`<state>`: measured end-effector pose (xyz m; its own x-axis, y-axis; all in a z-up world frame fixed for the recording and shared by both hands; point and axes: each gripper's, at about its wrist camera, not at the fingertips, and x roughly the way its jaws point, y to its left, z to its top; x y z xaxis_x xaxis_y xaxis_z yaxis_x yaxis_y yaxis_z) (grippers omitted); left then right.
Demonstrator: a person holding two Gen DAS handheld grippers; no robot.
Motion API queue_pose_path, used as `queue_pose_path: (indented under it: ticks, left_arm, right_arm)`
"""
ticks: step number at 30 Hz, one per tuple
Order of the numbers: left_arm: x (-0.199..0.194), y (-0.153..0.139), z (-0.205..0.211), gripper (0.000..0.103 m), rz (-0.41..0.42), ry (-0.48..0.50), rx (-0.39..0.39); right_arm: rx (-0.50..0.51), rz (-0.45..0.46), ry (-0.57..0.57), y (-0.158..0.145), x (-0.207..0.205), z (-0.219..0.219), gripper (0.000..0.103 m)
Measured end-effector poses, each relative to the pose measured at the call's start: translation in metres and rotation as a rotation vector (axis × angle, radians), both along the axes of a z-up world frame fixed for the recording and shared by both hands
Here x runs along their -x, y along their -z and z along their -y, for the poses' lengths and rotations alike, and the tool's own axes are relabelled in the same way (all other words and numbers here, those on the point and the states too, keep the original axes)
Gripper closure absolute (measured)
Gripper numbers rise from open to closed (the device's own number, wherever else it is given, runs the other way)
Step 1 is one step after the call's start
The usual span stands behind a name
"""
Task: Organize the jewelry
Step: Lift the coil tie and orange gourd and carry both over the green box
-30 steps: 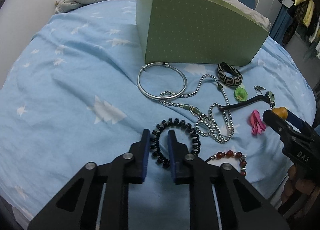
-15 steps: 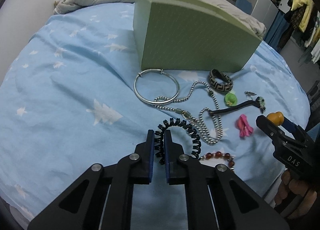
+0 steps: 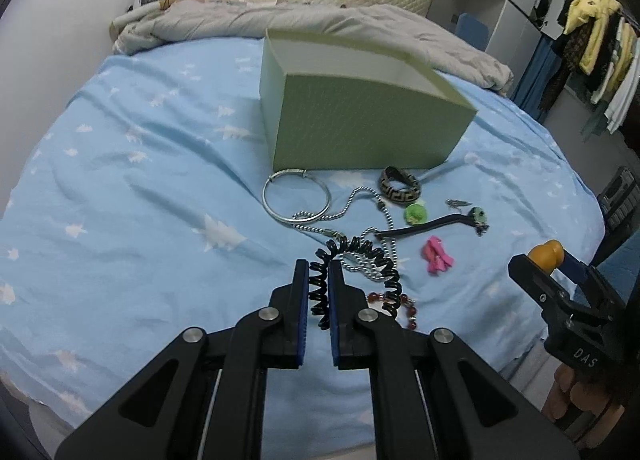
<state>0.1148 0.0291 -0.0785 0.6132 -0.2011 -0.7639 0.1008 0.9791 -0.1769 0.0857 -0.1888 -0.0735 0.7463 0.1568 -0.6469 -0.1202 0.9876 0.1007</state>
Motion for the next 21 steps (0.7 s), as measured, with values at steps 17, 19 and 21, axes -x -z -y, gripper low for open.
queue_pose_path:
  ticks: [17, 19, 21]
  left_arm:
    - [-0.002, -0.062, -0.006, 0.094, 0.132, 0.055, 0.037]
    - [-0.006, -0.072, -0.008, 0.094, 0.151, 0.058, 0.034]
    - [-0.01, -0.082, -0.009, 0.094, 0.174, 0.061, 0.026]
  right_arm:
    - [-0.044, 0.162, -0.025, -0.061, 0.017, -0.007, 0.012]
    - [-0.041, 0.179, -0.034, -0.07, 0.013, -0.009, 0.012]
    - [-0.039, 0.201, -0.04, -0.08, 0.008, -0.011, 0.012]
